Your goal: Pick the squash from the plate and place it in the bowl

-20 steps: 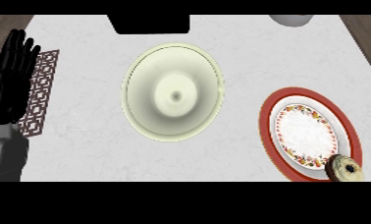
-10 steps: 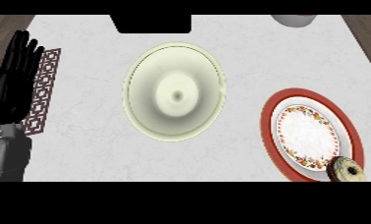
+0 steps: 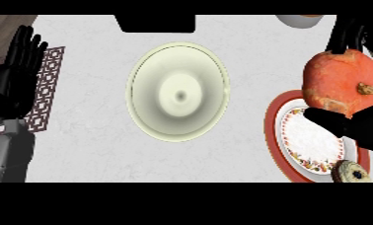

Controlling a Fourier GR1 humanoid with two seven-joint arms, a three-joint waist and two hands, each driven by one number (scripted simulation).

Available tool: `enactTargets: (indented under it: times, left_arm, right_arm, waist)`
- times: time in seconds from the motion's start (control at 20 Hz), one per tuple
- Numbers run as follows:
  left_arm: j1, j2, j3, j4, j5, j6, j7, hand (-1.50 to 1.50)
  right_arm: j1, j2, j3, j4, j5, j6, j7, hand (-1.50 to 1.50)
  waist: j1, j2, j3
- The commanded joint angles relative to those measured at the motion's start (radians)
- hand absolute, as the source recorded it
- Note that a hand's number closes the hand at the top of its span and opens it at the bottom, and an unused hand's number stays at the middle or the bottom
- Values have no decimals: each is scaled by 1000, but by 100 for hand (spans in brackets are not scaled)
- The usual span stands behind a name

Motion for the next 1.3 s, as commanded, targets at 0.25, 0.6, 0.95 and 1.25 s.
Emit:
enactTargets:
  times: [0.25,0.6,0.95,1.25]
  left_arm:
    - [51,2,13,-36,22,-37,-26,0]
    - [-25,6,8,36,0,-20,-4,0]
    - [3,4,20,-25,3,-8,9,0]
    - [12,-5,6,-17,10,-30,10,0]
  right_arm:
    - [-167,251,281,169,174,-100,127,150]
    - [-137,424,447,417,434,-259,-18,150]
    - [-103,507,478,611,598,-381,26,150]
    - [-29,543,435,815,508,-579,-177,-150]
  waist:
    - [6,1,1]
    - [2,5,2]
    - [0,4,2]
    - [10,7,2]
